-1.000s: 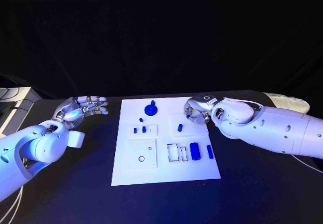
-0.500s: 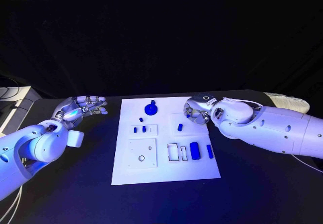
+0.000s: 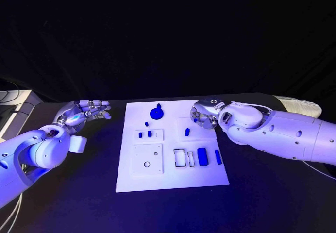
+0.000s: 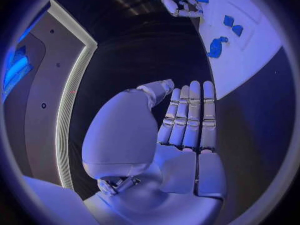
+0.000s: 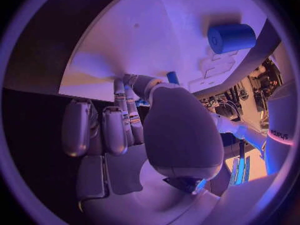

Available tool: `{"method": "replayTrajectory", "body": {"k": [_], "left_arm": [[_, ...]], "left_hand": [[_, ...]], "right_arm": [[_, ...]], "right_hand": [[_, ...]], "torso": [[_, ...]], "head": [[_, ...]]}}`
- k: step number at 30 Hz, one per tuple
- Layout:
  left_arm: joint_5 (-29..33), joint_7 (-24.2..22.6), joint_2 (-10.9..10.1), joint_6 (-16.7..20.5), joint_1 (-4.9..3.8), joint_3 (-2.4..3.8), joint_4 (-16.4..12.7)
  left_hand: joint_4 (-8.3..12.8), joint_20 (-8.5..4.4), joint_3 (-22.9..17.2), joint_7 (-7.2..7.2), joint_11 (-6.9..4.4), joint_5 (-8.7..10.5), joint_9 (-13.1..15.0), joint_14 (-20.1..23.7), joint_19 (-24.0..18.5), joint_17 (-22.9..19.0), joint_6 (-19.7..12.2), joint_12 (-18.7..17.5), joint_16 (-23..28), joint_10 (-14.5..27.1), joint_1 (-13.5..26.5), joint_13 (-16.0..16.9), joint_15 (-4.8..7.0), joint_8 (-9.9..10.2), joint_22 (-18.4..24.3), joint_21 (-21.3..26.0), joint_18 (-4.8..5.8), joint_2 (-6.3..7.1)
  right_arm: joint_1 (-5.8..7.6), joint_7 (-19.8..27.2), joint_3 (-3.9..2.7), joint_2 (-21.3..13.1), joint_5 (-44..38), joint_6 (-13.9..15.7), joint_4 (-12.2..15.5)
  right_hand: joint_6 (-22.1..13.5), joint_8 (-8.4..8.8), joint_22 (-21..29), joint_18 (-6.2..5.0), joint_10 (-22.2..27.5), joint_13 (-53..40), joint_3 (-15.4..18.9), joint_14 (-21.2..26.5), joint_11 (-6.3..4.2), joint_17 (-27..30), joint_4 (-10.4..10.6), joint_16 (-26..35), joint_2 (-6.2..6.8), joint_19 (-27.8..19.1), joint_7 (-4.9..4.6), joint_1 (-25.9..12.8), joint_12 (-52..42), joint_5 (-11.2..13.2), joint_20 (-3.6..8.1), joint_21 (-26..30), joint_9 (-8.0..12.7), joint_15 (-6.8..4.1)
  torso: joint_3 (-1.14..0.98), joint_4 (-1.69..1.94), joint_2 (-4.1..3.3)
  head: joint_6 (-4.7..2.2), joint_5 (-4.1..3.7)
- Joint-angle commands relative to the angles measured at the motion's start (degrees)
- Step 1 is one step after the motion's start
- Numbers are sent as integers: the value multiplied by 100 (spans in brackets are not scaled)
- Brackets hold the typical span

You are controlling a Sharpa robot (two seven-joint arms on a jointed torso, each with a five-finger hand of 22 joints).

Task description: Assemble the parts on the task board

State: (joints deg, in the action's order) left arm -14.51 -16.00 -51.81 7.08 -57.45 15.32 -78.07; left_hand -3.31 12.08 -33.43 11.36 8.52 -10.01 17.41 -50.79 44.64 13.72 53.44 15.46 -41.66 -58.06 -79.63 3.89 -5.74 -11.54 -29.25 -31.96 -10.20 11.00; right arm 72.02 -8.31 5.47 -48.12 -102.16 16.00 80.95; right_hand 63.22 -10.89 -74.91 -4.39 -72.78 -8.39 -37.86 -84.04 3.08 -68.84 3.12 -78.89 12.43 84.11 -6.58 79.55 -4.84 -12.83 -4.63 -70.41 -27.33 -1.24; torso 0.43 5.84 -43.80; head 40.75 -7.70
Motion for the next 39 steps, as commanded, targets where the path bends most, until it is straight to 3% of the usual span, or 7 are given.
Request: {"method": "replayTrajectory", "body": {"k": [1, 15, 27, 39], "left_arm": [[2, 6, 6, -33, -2, 6, 9], [1, 53, 22, -62, -2, 6, 88], [14, 97, 41, -93, -2, 6, 155], [29, 129, 71, -116, -2, 5, 203]], "left_hand": [[26, -8, -2, 43, 21, 19, -7, -34, 50, -11, 7, -24, 37, 15, -60, -7, -5, -32, -5, 24, -11, 10], [53, -13, 9, 54, 32, 17, -18, -43, 53, -18, -14, -42, 59, 42, -75, -11, -10, -26, -13, 22, -7, 14], [89, -19, 21, 63, 44, 14, -31, -52, 54, -27, -34, -65, 87, 79, -97, -14, -15, -23, -26, 16, -3, 17], [99, -20, 25, 65, 47, 12, -34, -53, 52, -29, -37, -71, 95, 91, -102, -14, -17, -24, -30, 15, -1, 18]], "right_arm": [[-44, -72, 29, 10, 30, -44, 25], [-33, -123, 15, -70, 459, 209, 138], [66, -113, -38, -157, 929, 246, 271], [181, -69, -95, -235, 957, 330, 791]], "right_hand": [[44, -40, -716, 70, -69, -6, -56, -196, -13, 3, -7, -26, -93, 40, -10, 26, 30, 10, 44, -32, -9, -34], [55, -52, -740, 79, -92, -2, -88, -199, -15, -9, -34, -35, -99, 52, -8, 19, 40, 35, 48, -77, -23, -37], [60, -57, -753, 84, -98, 1, -96, -200, -15, -11, -39, -38, -98, 60, -10, 7, 47, 48, 49, -106, -30, -37], [62, -60, -756, 85, -104, 4, -107, -203, -16, -18, -52, -44, -97, 60, -10, 4, 53, 55, 50, -109, -35, -38]], "torso": [[-2, -3, 5], [-4, -3, 5], [-3, -4, 11], [-6, -4, 8]], "head": [[-9, 6], [-33, 9], [-45, 6], [-74, 93]]}}
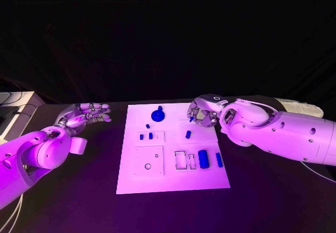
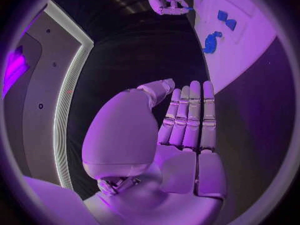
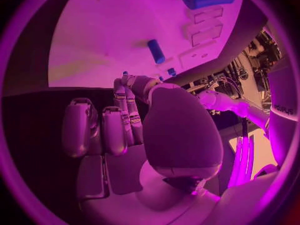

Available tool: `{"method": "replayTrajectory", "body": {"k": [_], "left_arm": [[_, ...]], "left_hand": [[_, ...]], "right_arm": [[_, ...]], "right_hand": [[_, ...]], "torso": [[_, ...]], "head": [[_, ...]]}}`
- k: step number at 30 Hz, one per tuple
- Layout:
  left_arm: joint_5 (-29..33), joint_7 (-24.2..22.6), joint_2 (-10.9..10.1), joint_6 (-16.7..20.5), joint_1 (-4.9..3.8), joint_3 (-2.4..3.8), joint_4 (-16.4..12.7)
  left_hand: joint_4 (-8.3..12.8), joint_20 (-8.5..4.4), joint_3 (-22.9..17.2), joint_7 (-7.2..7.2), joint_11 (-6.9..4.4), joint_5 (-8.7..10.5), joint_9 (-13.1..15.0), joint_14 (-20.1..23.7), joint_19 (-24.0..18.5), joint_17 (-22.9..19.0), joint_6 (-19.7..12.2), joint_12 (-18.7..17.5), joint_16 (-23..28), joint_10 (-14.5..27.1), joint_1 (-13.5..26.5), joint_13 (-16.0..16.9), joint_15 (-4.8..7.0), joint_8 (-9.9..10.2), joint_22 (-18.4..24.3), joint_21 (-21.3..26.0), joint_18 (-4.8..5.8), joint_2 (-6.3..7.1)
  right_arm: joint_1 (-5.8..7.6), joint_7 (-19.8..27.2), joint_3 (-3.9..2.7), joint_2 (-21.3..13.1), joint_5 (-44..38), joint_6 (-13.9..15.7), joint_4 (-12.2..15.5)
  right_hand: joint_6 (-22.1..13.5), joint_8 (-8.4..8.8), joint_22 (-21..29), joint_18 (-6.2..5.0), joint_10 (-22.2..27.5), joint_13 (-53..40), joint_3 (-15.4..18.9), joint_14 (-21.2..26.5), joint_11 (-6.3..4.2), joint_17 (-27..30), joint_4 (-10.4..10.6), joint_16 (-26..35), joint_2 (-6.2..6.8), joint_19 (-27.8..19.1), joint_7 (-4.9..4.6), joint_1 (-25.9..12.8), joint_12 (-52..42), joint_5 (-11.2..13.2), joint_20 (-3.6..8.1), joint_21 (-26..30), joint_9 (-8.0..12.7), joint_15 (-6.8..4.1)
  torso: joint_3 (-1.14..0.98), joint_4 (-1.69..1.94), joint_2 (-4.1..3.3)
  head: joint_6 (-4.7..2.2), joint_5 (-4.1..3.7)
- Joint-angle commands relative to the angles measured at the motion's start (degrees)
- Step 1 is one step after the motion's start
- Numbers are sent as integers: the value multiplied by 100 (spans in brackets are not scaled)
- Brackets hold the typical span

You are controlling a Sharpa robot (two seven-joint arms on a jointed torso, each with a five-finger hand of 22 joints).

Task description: Assemble the parts on the task board

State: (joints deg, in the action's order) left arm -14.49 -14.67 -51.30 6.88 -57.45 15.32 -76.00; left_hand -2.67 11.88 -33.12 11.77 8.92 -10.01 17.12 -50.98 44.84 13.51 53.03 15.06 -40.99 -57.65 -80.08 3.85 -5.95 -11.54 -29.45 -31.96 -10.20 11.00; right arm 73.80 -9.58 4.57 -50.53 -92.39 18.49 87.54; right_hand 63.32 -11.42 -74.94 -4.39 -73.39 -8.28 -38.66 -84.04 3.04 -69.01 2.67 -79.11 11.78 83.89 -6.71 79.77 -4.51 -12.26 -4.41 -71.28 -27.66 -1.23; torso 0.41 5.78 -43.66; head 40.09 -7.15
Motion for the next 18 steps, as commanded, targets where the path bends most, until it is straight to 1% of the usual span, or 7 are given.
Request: {"method": "replayTrajectory", "body": {"k": [1, 4, 7, 10, 14, 16, 18], "left_arm": [[27, -4, 24, -95, -2, 4, -4], [27, -5, 33, -89, 2, 4, -15], [28, -18, 45, -67, 8, 4, -33], [28, -33, 61, -40, 14, 4, -53], [28, -59, 82, 10, 22, 4, -91], [29, -75, 93, 44, 25, 4, -106], [35, -90, 108, 85, 27, 4, -119]], "left_hand": [[35, 1, -7, 25, 7, 12, -5, -34, 32, -8, 3, -31, 29, 50, -57, -10, 4, -24, -9, 15, -1, 17], [42, 1, -2, 26, 10, 12, -8, -34, 30, -10, -1, -35, 36, 57, -59, -10, 2, -24, -12, 14, 1, 20], [45, 0, 0, 28, 11, 12, -9, -34, 29, -11, -3, -36, 39, 60, -59, -10, 1, -23, -13, 14, 2, 21], [48, 1, 3, 29, 12, 12, -11, -32, 26, -13, -6, -38, 45, 63, -58, -9, -1, -23, -14, 16, 4, 24], [49, 1, 4, 29, 12, 12, -12, -31, 24, -14, -7, -38, 47, 63, -58, -9, -2, -23, -14, 16, 4, 25], [50, 2, 6, 29, 13, 11, -12, -29, 22, -15, -8, -38, 51, 63, -57, -8, -3, -23, -14, 17, 5, 26], [50, 2, 6, 29, 13, 11, -12, -29, 22, -15, -8, -38, 51, 63, -57, -8, -3, -23, -14, 17, 5, 26]], "right_arm": [[2, 58, -5, 11, -104, 105, 209], [-15, 46, -7, 47, -355, 171, 427], [-46, 1, -3, 124, -660, 251, 636], [-81, -58, 14, 228, -932, 304, 794], [-183, -124, 54, 388, -1227, 357, 953], [-247, -135, 76, 460, -1313, 366, 993], [-325, -139, 103, 542, -1384, 367, 1019]], "right_hand": [[52, -7, -754, 85, -42, -6, -27, -203, -12, -1, -7, -22, -32, 83, 3, -18, 20, -1, 28, -21, -2, -38], [52, -7, -756, 86, -43, -6, -28, -203, -12, -3, -9, -23, -32, 84, 3, -17, 21, -1, 28, -27, -3, -39], [55, -10, -765, 89, -49, -5, -33, -206, -13, -12, -17, -29, -29, 90, 2, -19, 22, 2, 29, -46, -6, -39], [55, -10, -765, 89, -49, -5, -33, -206, -13, -12, -17, -29, -29, 90, 2, -19, 22, 2, 29, -46, -6, -39], [58, -13, -776, 94, -56, -4, -36, -208, -13, -18, -25, -34, -25, 97, 2, -21, 24, 6, 29, -71, -10, -39], [58, -13, -776, 94, -56, -4, -36, -208, -13, -18, -25, -34, -25, 97, 2, -21, 24, 6, 29, -71, -10, -39], [58, -13, -776, 94, -56, -4, -36, -208, -13, -18, -25, -34, -25, 97, 2, -21, 24, 6, 29, -71, -10, -39]], "torso": [[-5, 3, -5], [-2, 3, -9], [2, -5, 0], [5, -2, 5], [12, -1, 4], [15, 0, 6], [20, 1, 13]], "head": [[-5, 55], [-18, 107], [-4, 195], [9, 263], [19, 362], [16, 395], [35, 426]]}}
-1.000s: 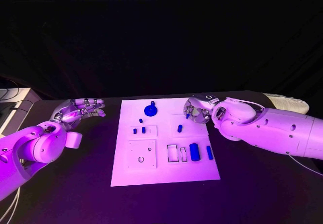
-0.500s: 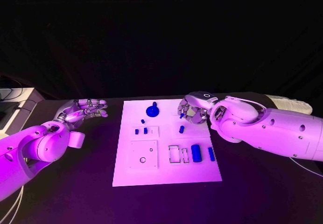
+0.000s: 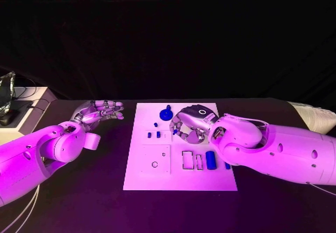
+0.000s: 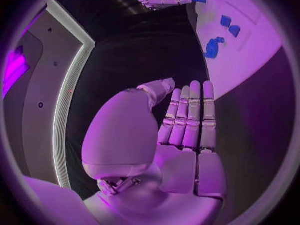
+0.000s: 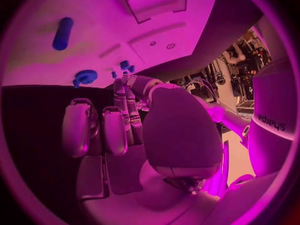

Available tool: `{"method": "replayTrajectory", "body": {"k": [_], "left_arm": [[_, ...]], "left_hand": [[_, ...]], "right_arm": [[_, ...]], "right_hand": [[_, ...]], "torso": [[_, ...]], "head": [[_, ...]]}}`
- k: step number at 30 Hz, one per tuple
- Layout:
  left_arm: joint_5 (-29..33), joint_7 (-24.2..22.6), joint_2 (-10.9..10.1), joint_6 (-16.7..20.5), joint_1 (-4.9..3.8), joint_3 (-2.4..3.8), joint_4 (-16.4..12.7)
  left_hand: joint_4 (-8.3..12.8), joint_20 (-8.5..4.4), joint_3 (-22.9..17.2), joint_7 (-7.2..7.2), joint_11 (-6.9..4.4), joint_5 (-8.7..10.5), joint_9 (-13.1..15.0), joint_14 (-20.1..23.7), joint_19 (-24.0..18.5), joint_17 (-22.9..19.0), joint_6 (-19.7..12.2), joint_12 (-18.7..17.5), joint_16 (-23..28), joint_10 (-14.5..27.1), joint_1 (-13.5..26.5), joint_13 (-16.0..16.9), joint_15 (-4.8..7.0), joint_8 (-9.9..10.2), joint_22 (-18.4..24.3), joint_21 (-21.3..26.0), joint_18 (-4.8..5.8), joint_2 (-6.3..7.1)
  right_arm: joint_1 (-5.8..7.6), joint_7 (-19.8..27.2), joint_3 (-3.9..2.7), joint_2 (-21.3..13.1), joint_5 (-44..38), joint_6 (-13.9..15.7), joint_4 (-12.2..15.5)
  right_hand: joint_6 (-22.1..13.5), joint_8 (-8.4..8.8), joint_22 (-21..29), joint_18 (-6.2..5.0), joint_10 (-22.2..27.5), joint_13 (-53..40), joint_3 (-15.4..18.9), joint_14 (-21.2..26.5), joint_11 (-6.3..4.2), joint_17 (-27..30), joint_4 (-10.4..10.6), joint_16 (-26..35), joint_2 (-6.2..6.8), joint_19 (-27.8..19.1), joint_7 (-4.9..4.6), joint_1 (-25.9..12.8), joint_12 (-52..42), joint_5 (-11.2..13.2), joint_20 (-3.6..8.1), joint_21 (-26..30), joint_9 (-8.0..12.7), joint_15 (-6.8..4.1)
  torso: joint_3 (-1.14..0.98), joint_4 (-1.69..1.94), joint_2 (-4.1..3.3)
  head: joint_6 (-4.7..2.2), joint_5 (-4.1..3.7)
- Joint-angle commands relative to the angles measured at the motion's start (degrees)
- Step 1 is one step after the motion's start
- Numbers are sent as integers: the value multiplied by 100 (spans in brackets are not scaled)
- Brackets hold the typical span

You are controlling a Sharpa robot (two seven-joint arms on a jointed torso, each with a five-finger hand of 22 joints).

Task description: Assemble the parts on the task board

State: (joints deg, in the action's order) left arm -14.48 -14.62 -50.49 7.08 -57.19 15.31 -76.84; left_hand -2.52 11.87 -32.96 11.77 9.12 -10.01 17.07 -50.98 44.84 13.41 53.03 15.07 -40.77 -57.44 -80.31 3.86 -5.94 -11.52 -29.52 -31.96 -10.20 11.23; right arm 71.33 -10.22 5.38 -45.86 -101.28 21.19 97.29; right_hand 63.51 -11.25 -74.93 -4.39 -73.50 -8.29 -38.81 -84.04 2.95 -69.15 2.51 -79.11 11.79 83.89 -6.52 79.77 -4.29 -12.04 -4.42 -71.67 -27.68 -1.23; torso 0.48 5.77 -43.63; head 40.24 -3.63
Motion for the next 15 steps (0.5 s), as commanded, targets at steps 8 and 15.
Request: {"method": "replayTrajectory", "body": {"k": [8, 15], "left_arm": [[50, -128, 65, 160, 4, 4, -117], [52, -140, 73, 206, 4, 3, -167]], "left_hand": [[35, 6, 1, 29, -6, 9, -11, -21, 10, -11, -13, -37, 47, 40, -21, -6, -11, -26, -8, 26, 12, 9], [34, 6, 3, 29, -6, 9, -12, -19, 7, -12, -13, -36, 50, 39, -19, -5, -12, -27, -8, 28, 13, 10]], "right_arm": [[-292, -66, 92, 317, -612, 54, 31], [-370, -66, 120, 392, -632, -23, -5]], "right_hand": [[37, -30, -780, 94, -48, 0, -31, -210, -4, -8, -21, -38, -24, 98, -18, -20, 8, -19, 31, -35, -12, -40], [36, -30, -780, 94, -48, 1, -36, -210, -3, -6, -26, -38, -24, 97, -19, -20, 11, -20, 31, -33, -13, -40]], "torso": [[11, 7, 0], [10, -1, -9]], "head": [[72, 198], [134, 273]]}}
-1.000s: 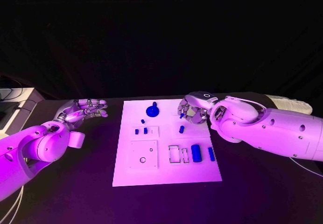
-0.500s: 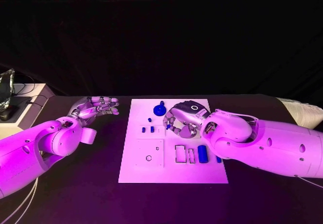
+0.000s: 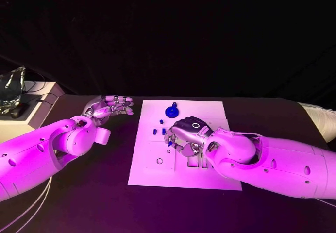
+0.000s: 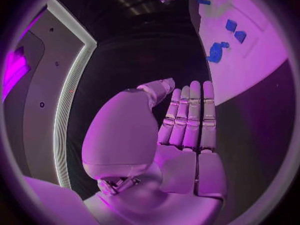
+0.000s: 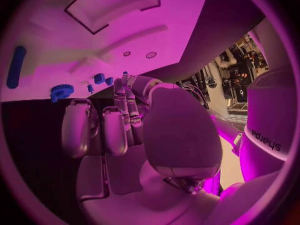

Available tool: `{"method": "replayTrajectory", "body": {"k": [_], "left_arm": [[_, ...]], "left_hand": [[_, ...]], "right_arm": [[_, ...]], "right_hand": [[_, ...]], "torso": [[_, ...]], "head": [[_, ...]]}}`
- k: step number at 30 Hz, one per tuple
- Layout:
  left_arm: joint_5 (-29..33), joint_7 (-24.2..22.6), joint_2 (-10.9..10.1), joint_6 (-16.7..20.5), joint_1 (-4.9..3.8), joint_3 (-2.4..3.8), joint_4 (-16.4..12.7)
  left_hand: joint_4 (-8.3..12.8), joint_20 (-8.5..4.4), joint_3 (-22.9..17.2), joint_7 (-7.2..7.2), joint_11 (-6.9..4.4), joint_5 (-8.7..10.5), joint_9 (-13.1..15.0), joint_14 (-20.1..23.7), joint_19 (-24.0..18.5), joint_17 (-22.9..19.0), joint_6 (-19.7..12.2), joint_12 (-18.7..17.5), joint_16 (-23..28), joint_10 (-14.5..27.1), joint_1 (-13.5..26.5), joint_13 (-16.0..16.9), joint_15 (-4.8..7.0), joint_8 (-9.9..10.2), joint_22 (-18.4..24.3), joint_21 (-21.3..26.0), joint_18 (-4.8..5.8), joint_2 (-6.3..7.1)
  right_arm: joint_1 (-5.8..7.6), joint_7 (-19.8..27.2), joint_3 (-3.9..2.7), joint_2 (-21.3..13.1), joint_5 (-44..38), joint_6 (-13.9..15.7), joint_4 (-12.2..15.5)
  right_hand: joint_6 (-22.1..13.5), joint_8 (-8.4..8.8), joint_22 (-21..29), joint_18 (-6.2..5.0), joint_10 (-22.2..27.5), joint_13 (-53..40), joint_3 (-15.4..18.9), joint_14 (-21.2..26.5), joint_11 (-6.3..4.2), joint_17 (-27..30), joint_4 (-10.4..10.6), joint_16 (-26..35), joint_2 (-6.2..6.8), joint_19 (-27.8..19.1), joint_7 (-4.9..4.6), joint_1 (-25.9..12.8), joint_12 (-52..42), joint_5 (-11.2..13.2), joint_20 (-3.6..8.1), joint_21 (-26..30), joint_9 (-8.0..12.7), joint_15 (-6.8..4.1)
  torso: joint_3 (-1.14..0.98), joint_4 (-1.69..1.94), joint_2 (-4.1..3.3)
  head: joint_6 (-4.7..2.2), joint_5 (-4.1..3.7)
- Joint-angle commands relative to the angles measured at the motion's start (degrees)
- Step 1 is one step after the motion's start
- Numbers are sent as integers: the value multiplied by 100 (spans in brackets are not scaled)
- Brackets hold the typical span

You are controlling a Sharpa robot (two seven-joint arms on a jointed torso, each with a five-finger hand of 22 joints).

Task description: Assemble the parts on the task board

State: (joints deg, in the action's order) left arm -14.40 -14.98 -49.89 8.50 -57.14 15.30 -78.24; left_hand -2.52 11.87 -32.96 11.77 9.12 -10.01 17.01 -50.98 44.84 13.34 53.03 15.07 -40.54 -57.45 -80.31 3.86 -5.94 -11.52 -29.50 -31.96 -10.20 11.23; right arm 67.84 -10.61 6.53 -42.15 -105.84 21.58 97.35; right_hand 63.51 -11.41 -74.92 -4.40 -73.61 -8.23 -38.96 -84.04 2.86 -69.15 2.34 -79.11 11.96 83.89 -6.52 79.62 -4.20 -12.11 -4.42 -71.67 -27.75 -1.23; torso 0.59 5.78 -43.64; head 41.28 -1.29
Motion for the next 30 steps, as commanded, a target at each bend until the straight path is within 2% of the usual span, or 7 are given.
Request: {"method": "replayTrajectory", "body": {"k": [1, 7, 12, 30], "left_arm": [[44, -105, 14, 65, -1, 4, -28], [44, -112, 24, 66, -1, 4, -42], [44, -111, 22, 57, -1, 4, -48], [44, -93, 10, 35, -1, 4, -46]], "left_hand": [[35, 6, 3, 29, -5, 9, -7, -19, 7, -6, -13, -36, 28, 39, -19, -5, -12, -27, -9, 28, 13, 10], [34, 8, 6, 28, -5, 8, -8, -15, 2, -8, -13, -36, 34, 38, -15, -4, -14, -28, -8, 32, 15, 10], [34, 8, 6, 28, -5, 8, -8, -15, 2, -8, -13, -36, 34, 38, -15, -4, -14, -28, -8, 32, 15, 10], [34, 10, 10, 26, -5, 5, -11, -8, -9, -13, -11, -35, 53, 39, -8, -3, -18, -35, -6, 43, 17, 8]], "right_arm": [[-25, -28, 5, 25, -177, -66, -14], [-68, -71, 20, 91, -236, -132, -69], [-91, -104, 29, 117, -323, -177, -114], [-136, -76, 44, 144, -367, -319, -138]], "right_hand": [[36, -14, -781, 94, -37, -5, -21, -210, 6, -6, -9, -38, -41, 97, -20, -5, 2, -13, 31, -33, -6, -40], [34, -14, -781, 94, -38, -3, -27, -210, 8, -2, -15, -38, -41, 97, -23, -6, 6, -14, 31, -32, -8, -40], [34, -14, -781, 94, -38, -3, -27, -210, 8, -2, -15, -38, -41, 97, -23, -6, 6, -14, 31, -32, -8, -40], [32, -15, -785, 94, -44, 1, -37, -212, 10, -9, -28, -44, -40, 98, -26, -13, 12, -16, 31, -35, -13, -38]], "torso": [[-2, -3, -9], [-3, 4, -6], [-1, 2, -5], [-6, -2, -7]], "head": [[35, 44], [110, 100], [140, 135], [188, 165]]}}
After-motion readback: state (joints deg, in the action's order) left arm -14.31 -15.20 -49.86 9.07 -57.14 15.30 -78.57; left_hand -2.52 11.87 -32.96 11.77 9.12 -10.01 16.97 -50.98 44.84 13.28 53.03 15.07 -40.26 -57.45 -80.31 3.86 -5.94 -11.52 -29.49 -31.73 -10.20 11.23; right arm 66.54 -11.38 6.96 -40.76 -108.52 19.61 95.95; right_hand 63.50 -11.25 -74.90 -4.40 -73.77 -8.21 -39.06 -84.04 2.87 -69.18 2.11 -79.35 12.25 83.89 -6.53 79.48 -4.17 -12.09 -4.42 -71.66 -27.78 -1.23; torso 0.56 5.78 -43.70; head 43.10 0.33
